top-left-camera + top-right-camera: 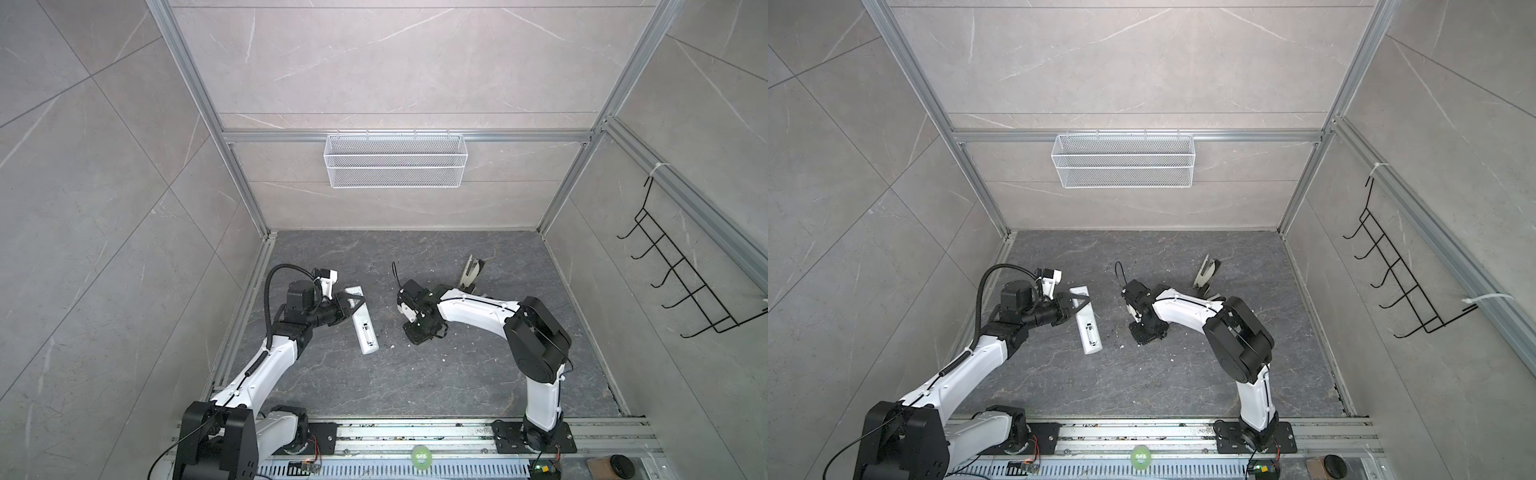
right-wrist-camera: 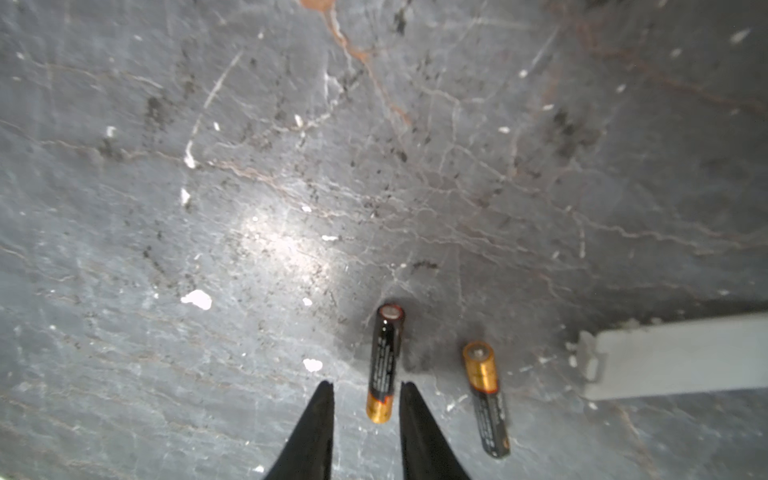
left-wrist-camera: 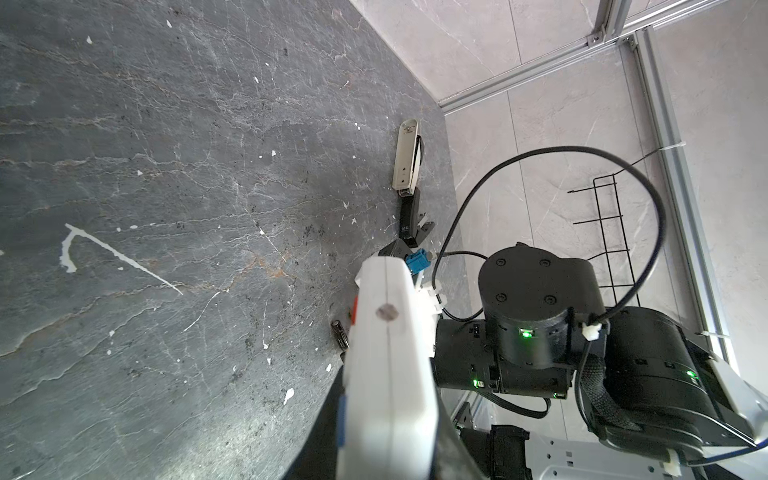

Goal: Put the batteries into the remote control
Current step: 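Grasp one black-and-gold battery with the right gripper and lift it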

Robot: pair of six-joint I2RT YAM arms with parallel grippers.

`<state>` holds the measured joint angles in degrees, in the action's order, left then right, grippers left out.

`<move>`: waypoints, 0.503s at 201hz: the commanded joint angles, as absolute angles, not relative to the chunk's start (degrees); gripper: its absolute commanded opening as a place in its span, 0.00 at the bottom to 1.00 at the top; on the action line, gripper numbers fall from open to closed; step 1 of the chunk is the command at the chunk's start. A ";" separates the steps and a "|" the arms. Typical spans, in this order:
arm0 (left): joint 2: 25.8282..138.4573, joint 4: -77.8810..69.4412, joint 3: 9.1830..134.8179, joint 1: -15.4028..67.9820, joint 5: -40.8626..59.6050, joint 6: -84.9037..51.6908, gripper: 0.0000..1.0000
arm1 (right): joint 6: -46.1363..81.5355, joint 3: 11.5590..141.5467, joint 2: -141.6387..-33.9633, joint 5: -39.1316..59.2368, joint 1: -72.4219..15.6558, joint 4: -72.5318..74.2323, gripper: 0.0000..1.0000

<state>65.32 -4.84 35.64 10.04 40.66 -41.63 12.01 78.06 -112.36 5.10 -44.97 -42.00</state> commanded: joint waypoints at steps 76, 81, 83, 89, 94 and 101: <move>63.97 -7.82 35.75 9.49 42.45 -42.34 0.00 | 12.66 77.96 -114.43 2.98 -45.79 -43.66 0.29; 63.91 -7.82 35.72 9.49 42.45 -42.32 0.00 | 12.65 77.98 -114.50 2.88 -45.79 -43.68 0.29; 63.97 -7.82 35.76 9.43 42.41 -42.35 0.00 | 12.65 77.96 -114.52 2.89 -45.86 -43.75 0.29; 63.90 -7.78 35.77 9.40 42.44 -42.36 0.00 | 12.59 78.18 -114.67 2.77 -45.96 -43.91 0.29; 63.91 -7.82 35.75 9.40 42.48 -42.32 0.00 | 12.57 78.31 -114.77 2.65 -46.01 -44.09 0.29; 63.85 -7.82 35.77 9.40 42.43 -42.33 0.00 | 12.51 78.39 -115.02 2.42 -46.01 -44.36 0.29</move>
